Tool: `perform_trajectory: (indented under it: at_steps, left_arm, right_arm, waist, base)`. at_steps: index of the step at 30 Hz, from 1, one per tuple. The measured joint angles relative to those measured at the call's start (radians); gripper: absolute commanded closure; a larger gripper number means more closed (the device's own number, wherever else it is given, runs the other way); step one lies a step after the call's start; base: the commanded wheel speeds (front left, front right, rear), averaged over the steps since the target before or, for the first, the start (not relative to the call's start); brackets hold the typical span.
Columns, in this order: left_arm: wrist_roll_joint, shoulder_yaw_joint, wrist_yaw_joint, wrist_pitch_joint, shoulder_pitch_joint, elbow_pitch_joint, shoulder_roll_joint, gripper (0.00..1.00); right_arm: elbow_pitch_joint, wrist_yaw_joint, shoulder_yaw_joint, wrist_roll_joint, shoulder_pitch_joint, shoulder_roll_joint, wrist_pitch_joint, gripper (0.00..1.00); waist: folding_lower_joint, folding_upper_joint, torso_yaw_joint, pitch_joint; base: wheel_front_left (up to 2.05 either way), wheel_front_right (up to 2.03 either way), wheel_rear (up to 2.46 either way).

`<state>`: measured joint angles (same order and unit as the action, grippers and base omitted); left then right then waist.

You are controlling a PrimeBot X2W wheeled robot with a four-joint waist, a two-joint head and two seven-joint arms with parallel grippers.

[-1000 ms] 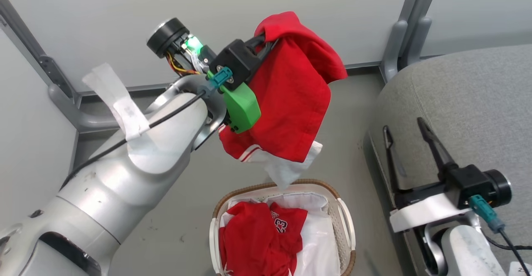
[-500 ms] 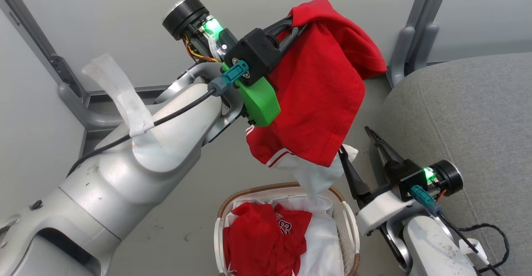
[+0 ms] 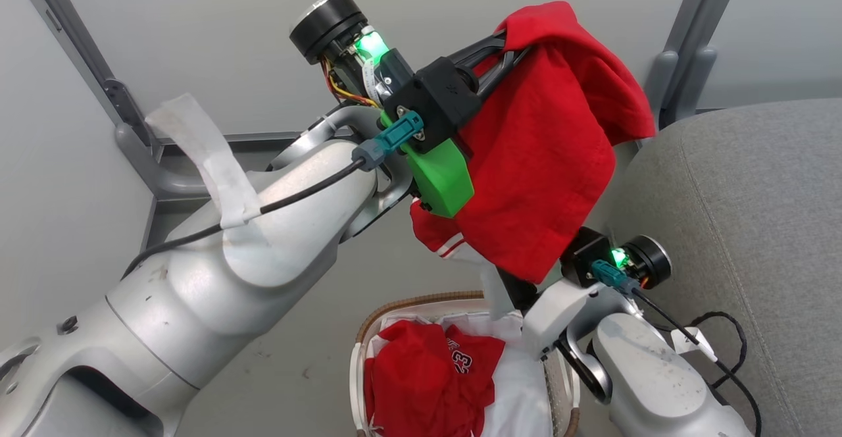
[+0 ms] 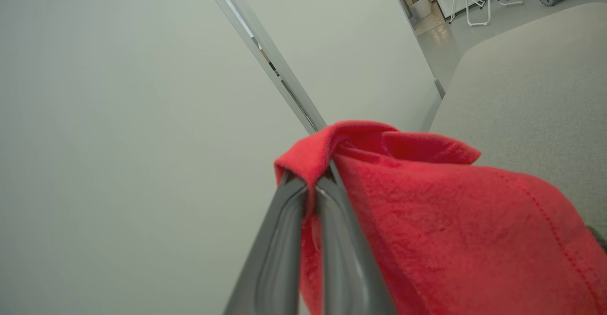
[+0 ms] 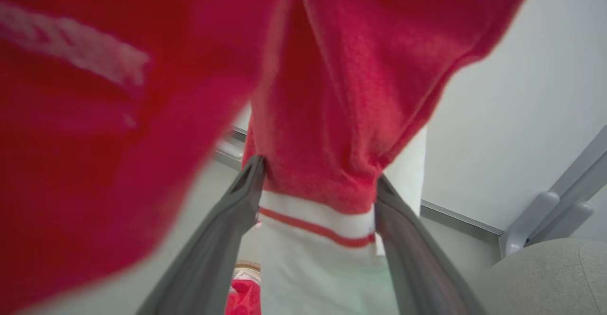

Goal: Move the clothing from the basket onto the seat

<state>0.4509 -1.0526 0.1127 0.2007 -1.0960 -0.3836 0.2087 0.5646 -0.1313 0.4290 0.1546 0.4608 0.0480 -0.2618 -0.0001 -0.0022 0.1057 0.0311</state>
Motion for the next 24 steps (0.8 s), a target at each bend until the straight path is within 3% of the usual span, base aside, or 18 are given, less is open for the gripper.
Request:
perform_trajectory:
  at_steps: [2,3,5,18,19,20,21,22,23,24]
  left_arm:
    - [0.01,0.0,-0.003,-0.002,0.001,0.01,-0.001,1.0]
    - [0.016,0.001,-0.005,-0.003,0.002,0.014,-0.001,1.0]
    - [0.027,0.005,-0.009,-0.005,0.01,0.02,0.0,1.0]
    - [0.105,0.05,-0.041,0.022,0.129,-0.058,0.07,0.98]
    - [0.112,0.054,-0.043,0.027,0.143,-0.067,0.072,0.84]
    - [0.114,0.056,-0.044,0.031,0.155,-0.073,0.073,0.78]
    - [0.121,0.058,-0.047,0.035,0.171,-0.08,0.073,0.54]
    - [0.126,0.061,-0.052,0.04,0.19,-0.086,0.072,0.37]
    - [0.128,0.062,-0.057,0.045,0.204,-0.092,0.072,0.07]
    - [0.128,0.063,-0.062,0.047,0.224,-0.098,0.07,0.0]
  right_arm:
    - [0.019,0.0,0.024,0.015,0.024,0.0,0.0,0.0]
    - [0.023,0.0,0.03,0.018,0.037,0.0,0.0,0.53]
    - [0.02,0.0,0.03,0.035,0.057,0.0,0.0,1.0]
    - [-0.1,0.0,-0.049,0.021,0.013,0.0,0.0,1.0]
    - [-0.115,0.0,-0.056,0.022,0.005,0.0,0.0,1.0]
    - [-0.127,0.0,-0.063,0.022,-0.001,0.0,0.0,1.0]
    - [-0.141,0.0,-0.07,0.022,-0.008,0.0,0.0,1.0]
    - [-0.157,0.0,-0.077,0.022,-0.015,0.0,0.0,1.0]
    - [-0.167,0.0,-0.082,0.023,-0.02,0.0,0.0,1.0]
    - [-0.178,0.0,-0.089,0.023,-0.025,0.0,0.0,1.0]
  waist:
    - [0.0,0.0,0.004,0.0]
    - [0.0,0.0,0.005,0.0]
    - [0.0,0.0,0.008,0.003]
    - [0.0,0.0,-0.004,0.012]
    - [0.0,0.0,-0.006,0.012]
    - [0.0,0.0,-0.008,0.012]
    - [0.0,0.0,-0.01,0.011]
    - [0.0,0.0,-0.012,0.01]
    - [0.0,0.0,-0.014,0.009]
    - [0.0,0.0,-0.016,0.008]
  base:
    - [0.0,0.0,0.0]
    - [0.0,0.0,0.0]
    - [0.0,0.0,0.0]
    - [0.0,0.0,0.0]
    - [0.0,0.0,0.0]
    - [0.0,0.0,0.0]
    - [0.0,0.0,0.0]
    - [0.0,0.0,0.0]
    - [0.0,0.0,0.0]
    - [0.0,0.0,0.0]
